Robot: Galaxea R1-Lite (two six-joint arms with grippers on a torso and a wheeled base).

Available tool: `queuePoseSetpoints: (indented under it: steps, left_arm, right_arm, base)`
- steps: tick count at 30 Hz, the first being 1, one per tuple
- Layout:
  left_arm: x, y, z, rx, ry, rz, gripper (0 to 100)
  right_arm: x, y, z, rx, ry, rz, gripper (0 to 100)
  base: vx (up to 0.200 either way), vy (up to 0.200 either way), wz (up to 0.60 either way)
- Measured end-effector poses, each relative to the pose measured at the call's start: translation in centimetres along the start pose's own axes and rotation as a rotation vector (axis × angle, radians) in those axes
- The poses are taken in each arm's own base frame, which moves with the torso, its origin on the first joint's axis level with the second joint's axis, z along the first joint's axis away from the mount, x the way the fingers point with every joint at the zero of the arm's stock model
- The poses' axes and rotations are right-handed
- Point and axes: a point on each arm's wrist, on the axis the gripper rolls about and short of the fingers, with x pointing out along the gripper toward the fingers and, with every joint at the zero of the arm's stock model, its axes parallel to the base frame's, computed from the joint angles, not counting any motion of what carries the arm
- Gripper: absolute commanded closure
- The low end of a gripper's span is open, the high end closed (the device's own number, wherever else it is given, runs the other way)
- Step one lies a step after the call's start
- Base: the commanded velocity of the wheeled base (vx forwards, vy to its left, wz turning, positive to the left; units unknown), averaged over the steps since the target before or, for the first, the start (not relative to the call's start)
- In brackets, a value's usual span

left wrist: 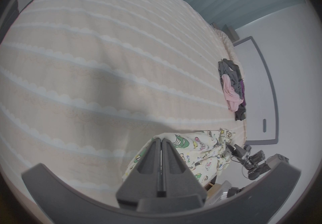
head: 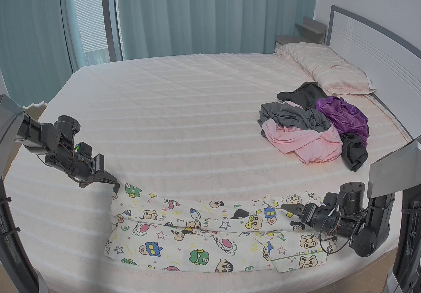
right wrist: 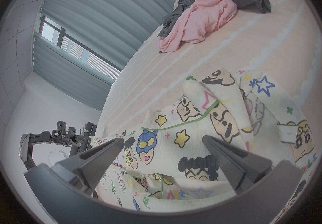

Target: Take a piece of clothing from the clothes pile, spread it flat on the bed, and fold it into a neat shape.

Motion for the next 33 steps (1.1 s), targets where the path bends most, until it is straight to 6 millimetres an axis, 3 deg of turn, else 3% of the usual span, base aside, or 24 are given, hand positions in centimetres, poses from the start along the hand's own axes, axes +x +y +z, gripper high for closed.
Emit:
queuePoseSetpoints:
  steps: [21, 22, 33]
  left_arm:
    - [3.3, 2.7, 1.5, -0.097, 0.027, 0.039, 100]
    - [3.4, 2.7, 1.5, -0.099, 0.028, 0.040, 0]
    - [3.7, 3.1, 1.6, -0.114, 0.035, 0.045, 0]
  right_arm:
    - [0.1, -0.2, -0.1, 0.002, 0.006, -0.006, 0]
    - [0.1, -0.2, -0.2, 0.003, 0.007, -0.007, 0]
    - [0.0, -0.2, -0.3, 0.003, 0.013, -0.009, 0]
  base:
    - [0.000, 0.000, 0.00]
    - [0.000, 0.000, 0.00]
    - [0.000, 0.000, 0.00]
